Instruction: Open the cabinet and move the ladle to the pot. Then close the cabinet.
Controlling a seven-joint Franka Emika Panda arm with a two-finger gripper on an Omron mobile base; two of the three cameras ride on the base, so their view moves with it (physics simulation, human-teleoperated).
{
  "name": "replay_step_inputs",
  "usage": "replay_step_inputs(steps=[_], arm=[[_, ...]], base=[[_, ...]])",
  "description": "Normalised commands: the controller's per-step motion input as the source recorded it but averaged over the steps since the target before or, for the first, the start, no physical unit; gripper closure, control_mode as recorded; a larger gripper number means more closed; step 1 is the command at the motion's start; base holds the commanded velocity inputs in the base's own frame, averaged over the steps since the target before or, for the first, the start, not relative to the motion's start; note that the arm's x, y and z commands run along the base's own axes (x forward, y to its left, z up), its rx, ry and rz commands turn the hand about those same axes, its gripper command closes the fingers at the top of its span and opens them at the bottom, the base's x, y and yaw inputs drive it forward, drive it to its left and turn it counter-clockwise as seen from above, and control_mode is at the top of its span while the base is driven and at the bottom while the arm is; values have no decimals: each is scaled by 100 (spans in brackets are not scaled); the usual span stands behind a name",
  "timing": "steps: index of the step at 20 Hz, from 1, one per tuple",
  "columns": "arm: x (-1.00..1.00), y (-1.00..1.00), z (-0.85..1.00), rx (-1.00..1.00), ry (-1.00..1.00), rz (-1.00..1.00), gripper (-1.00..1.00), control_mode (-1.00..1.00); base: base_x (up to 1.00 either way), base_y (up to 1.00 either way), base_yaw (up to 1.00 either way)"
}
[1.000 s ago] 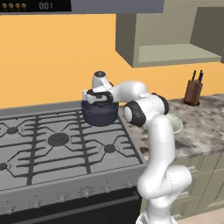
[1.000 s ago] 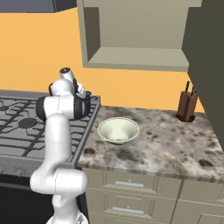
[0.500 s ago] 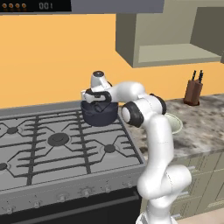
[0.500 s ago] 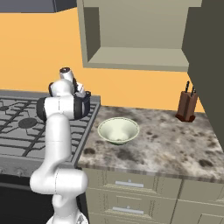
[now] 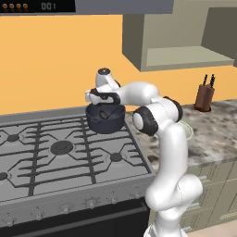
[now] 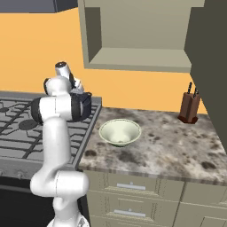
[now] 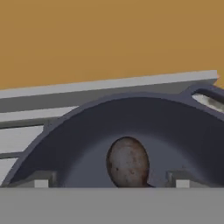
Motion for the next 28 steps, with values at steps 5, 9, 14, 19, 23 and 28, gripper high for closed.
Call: replay_step_inputs(steps=[5, 9, 14, 19, 23, 28], arm=[[-100, 0, 75, 0, -16, 0, -100, -100], [-100, -13, 72, -2, -10, 0, -100, -100], [-100, -27, 82, -1, -2, 0, -100, -100], [-100, -37, 79, 0, 0, 0, -100, -100], [-100, -45, 53, -2, 1, 0, -100, -100], [-100, -47, 12, -3, 6, 0, -100, -100]], base=[[0, 0, 0], [0, 0, 0], [0, 0, 0], [0, 0, 0], [0, 0, 0], [0, 0, 0]])
